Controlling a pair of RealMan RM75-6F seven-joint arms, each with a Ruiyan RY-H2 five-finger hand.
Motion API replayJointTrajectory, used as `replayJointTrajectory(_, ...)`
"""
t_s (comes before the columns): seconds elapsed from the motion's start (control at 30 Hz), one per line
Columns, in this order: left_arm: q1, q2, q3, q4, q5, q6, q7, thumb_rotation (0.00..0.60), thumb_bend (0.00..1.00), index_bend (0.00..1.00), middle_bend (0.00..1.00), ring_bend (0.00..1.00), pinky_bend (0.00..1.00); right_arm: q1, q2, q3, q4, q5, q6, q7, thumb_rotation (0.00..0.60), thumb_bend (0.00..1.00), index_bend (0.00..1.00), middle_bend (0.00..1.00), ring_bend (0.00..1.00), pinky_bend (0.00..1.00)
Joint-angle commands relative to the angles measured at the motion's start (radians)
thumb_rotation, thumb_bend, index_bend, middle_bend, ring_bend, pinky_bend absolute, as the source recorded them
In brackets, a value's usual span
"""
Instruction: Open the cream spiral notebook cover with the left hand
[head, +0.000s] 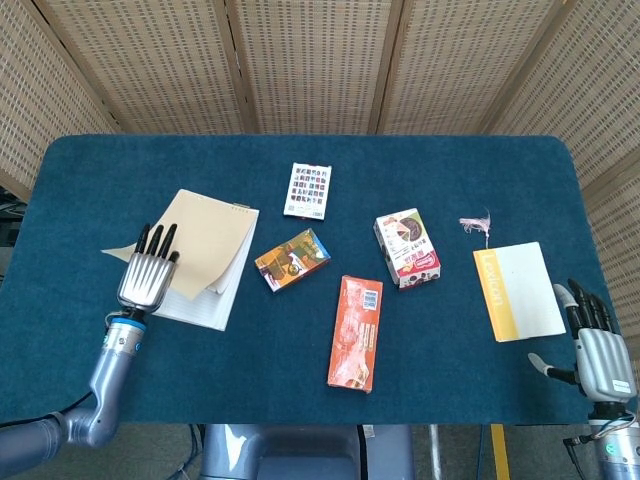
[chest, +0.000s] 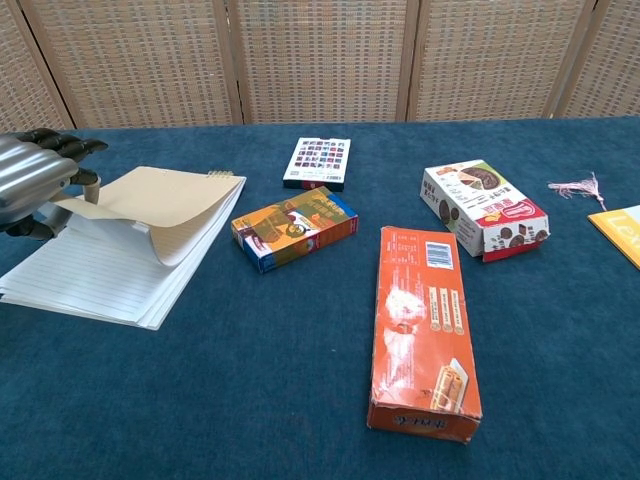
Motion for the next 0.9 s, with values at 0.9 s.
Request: replayJointTrajectory(0.9, 0.143, 0.104, 0.199, -0.246, 0.243, 0.143, 0.053, 0.600, 0.70, 0.80, 0.00, 0.00, 0.00, -0.001, 0.001, 0.002, -0.005, 0.007, -0.003, 0.006, 0.600, 0.03, 0.00, 0.00, 0.00, 0.00)
